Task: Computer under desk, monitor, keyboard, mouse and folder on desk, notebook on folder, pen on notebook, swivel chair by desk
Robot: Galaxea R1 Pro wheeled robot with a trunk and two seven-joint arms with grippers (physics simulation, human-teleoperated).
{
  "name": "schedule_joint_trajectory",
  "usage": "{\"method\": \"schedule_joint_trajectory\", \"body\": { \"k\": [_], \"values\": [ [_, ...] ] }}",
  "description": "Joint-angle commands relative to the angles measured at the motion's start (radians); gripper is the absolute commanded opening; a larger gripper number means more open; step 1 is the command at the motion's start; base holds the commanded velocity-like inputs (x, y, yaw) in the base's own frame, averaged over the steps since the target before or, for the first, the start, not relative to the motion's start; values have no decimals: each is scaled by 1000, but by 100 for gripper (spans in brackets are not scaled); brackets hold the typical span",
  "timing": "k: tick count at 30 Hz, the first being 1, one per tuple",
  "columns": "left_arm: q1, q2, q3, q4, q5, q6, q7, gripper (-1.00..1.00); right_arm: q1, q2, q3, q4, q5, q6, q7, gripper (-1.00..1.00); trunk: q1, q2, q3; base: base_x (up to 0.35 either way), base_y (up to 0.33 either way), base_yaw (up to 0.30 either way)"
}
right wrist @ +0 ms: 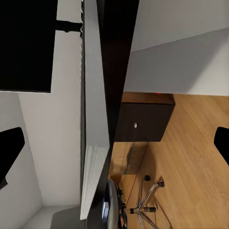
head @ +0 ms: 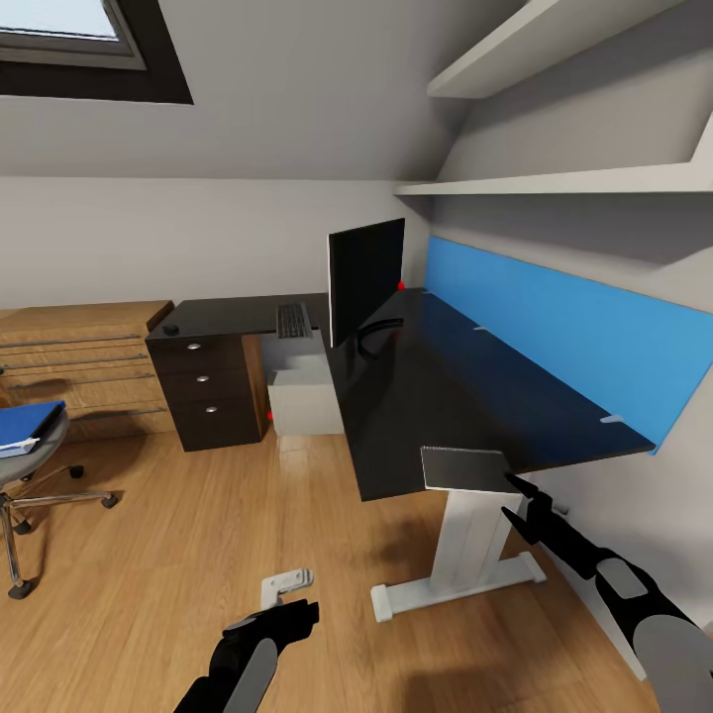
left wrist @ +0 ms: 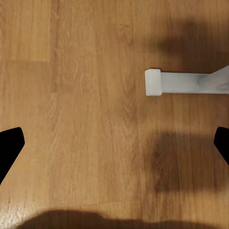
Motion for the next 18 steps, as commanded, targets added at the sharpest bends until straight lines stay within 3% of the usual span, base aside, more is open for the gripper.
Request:
{"method": "schedule_joint_trajectory", "body": {
  "k": [1, 10, 14, 18],
  "values": [
    [-1, 0, -2, 0, 11, 2, 10, 100, -1, 0, -3, 0, -2, 6, 1, 100, 0, 0, -1, 0, 0, 0],
    [-1, -1, -2, 1, 11, 1, 10, 100, -1, 0, -3, 0, -2, 6, 1, 100, 0, 0, -1, 0, 0, 0],
    [-1, -1, -2, 1, 10, 1, 11, 100, -1, 0, -3, 0, -2, 6, 1, 100, -15, 28, 12, 0, 0, 0],
    [-1, -1, -2, 1, 10, 1, 12, 100, -1, 0, -3, 0, -2, 6, 1, 100, -15, 28, 12, 0, 0, 0]
  ]
}}
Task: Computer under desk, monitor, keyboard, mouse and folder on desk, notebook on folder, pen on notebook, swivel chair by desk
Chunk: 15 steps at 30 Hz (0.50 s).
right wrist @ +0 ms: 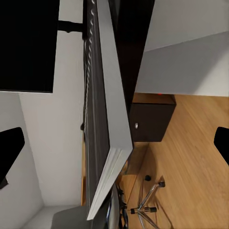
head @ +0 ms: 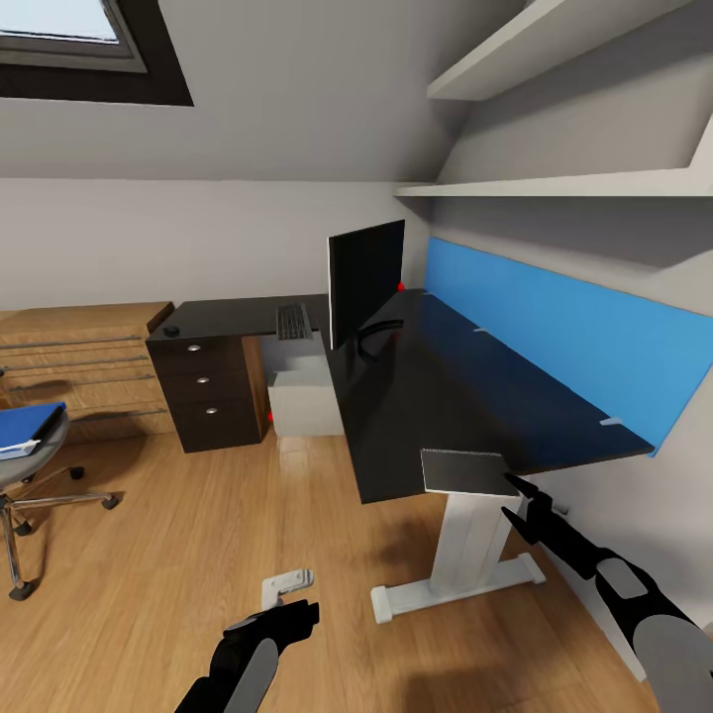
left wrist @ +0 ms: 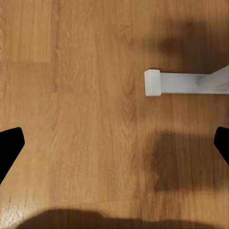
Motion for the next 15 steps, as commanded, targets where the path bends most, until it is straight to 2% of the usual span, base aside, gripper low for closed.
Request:
{"method": "schedule_joint_trajectory", "body": {
  "k": [1, 15],
  "values": [
    [-1, 0, -1, -1, 11, 1, 10, 100, -1, 0, -3, 1, -2, 6, 1, 100, 0, 0, -1, 0, 0, 0],
    [-1, 1, -1, -1, 12, 1, 10, 100, -1, 0, -3, 1, -2, 6, 1, 100, -4, 7, 2, 0, 0, 0]
  ]
}}
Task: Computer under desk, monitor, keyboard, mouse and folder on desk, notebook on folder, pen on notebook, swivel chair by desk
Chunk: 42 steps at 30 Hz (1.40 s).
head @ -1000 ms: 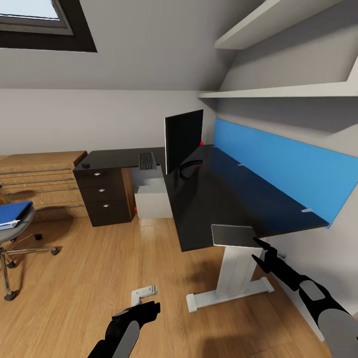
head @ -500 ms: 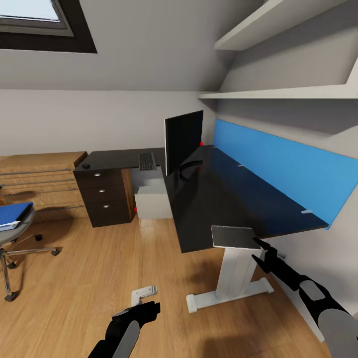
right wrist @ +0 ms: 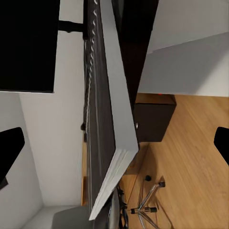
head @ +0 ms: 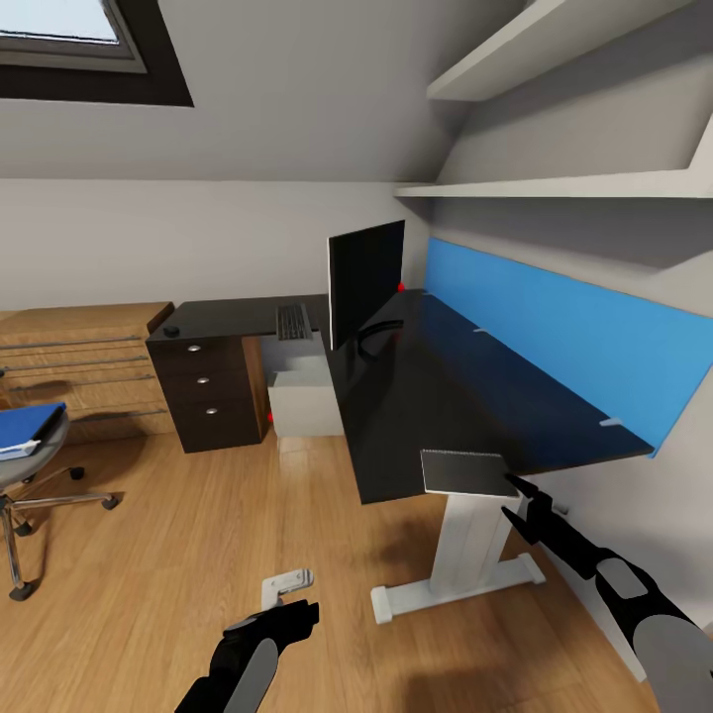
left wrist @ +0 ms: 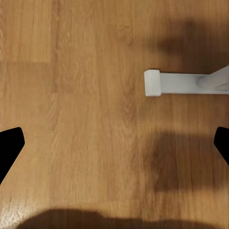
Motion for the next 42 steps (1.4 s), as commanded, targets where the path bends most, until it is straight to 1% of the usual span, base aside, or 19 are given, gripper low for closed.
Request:
{"method": "schedule_joint_trajectory", "body": {
  "k": [1, 3, 30, 31, 36, 42],
  "values": [
    [-1, 0, -1, -1, 10, 1, 10, 100, -1, 0, -3, 1, -1, 6, 1, 100, -4, 7, 2, 0, 0, 0],
    [-1, 0, -1, -1, 10, 1, 11, 100, -1, 0, -3, 1, -2, 6, 1, 100, -12, 21, 9, 0, 0, 0],
    [-1, 0, -1, 11, 12, 1, 9, 100, -1, 0, -2, 0, 4, 8, 1, 100, -12, 21, 9, 0, 0, 0],
    [-1, 0, -1, 12, 12, 1, 8, 100, -1, 0, -2, 0, 9, 8, 1, -100, -12, 21, 9, 0, 0, 0],
    [-1, 0, -1, 13, 12, 1, 8, 100, -1, 0, -3, -1, 23, 8, 1, -100, -12, 21, 9, 0, 0, 0],
    [-1, 0, -1, 14, 12, 1, 8, 100, -1, 0, -3, -1, 27, 8, 2, -100, -12, 21, 9, 0, 0, 0]
  ]
}}
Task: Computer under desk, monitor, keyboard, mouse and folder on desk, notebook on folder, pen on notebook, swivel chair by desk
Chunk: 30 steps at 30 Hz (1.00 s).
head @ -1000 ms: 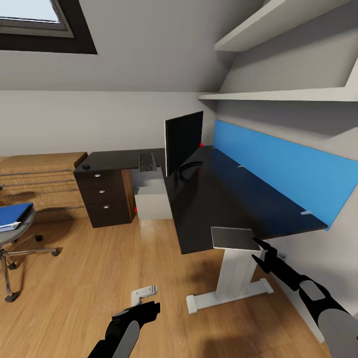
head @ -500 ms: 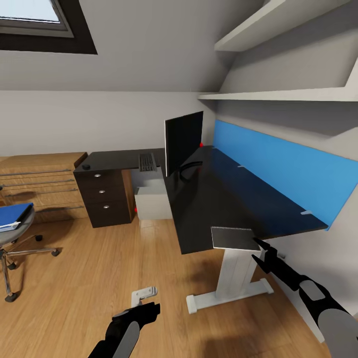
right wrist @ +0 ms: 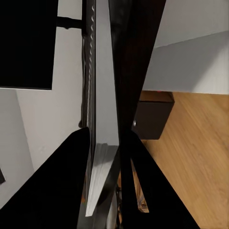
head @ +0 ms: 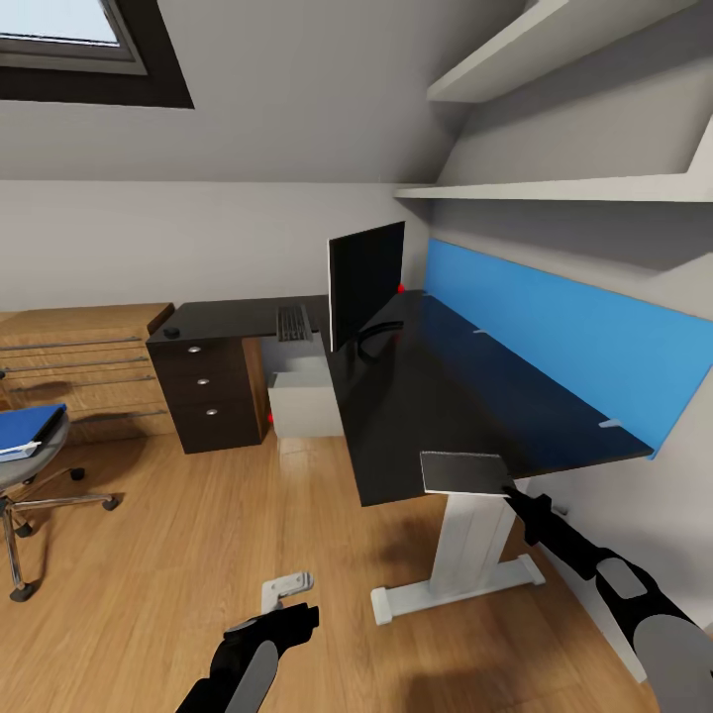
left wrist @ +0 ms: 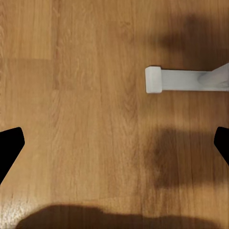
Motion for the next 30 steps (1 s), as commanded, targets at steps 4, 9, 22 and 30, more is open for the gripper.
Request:
{"method": "schedule_joint_trajectory", "body": {
  "k": [4, 9, 22, 30],
  "values": [
    [-1, 0, -1, -1, 11, 1, 10, 100, -1, 0, -1, 1, 3, 3, 0, -100, 0, 0, -1, 0, 0, 0],
    [-1, 0, -1, -1, 11, 1, 10, 100, -1, 0, -1, 1, 4, 3, 1, -100, 0, 0, -1, 0, 0, 0],
    [-1, -1, -1, 20, 7, 1, 10, 100, -1, 0, -2, -1, 0, 5, 10, -100, -50, 91, 40, 0, 0, 0],
    [-1, -3, -3, 30, 7, 1, 10, 100, -1, 0, 0, -10, 1, 8, 40, -100, -81, 147, 65, 0, 0, 0]
  ]
}}
